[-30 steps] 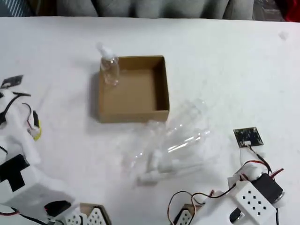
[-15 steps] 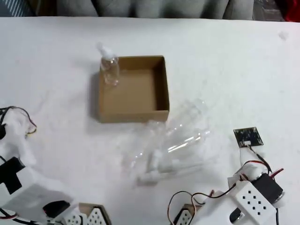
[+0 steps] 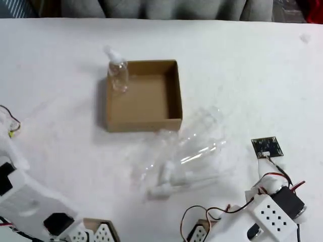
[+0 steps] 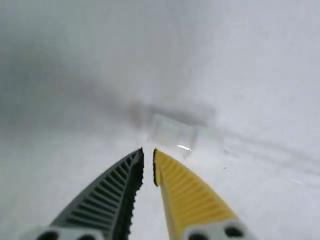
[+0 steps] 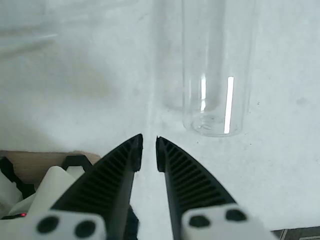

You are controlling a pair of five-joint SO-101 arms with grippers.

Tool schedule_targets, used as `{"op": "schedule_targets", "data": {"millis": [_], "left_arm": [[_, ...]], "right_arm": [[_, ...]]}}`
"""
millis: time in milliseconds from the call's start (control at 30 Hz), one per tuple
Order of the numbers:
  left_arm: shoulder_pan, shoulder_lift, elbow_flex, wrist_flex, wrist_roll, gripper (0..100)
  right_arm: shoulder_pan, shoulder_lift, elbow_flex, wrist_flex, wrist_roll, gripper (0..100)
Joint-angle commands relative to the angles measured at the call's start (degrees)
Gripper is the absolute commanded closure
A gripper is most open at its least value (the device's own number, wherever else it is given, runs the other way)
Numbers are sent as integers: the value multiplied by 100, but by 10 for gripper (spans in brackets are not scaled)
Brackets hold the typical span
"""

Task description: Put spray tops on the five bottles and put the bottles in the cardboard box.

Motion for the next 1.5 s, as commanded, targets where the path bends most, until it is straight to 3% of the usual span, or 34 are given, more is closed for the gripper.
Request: {"op": "schedule_targets", "data": {"millis": [0, 200, 300, 433, 767, 867, 1033, 1167, 1267, 1467], "left_arm": [[101, 171, -1275, 1266, 237, 903], [233, 418, -1574, 1609, 1310, 680], [233, 576, -1591, 1574, 1855, 620], [207, 927, -1591, 1178, 2207, 615], [198, 1253, -1600, 589, 2215, 617], [198, 1270, -1600, 589, 2215, 686], [189, 1279, -1600, 589, 2180, 979], [215, 1279, -1574, 607, 2180, 932], [224, 1253, -1591, 633, 2022, 962], [488, 1218, -1943, 1336, 343, 973]], "right_arm": [[-321, 66, -26, 4, 53, 981], [-444, 66, -26, 4, 53, 981], [-444, 66, -26, 4, 62, 981], [-444, 66, -26, 4, 70, 981], [-444, 66, -44, 4, 79, 981], [-444, 66, -44, 4, 79, 981], [-444, 66, -26, -110, 79, 981], [-435, 66, -26, -110, 79, 981], [-426, 66, -26, -110, 79, 981], [-409, 66, -26, -110, 79, 981]]}}
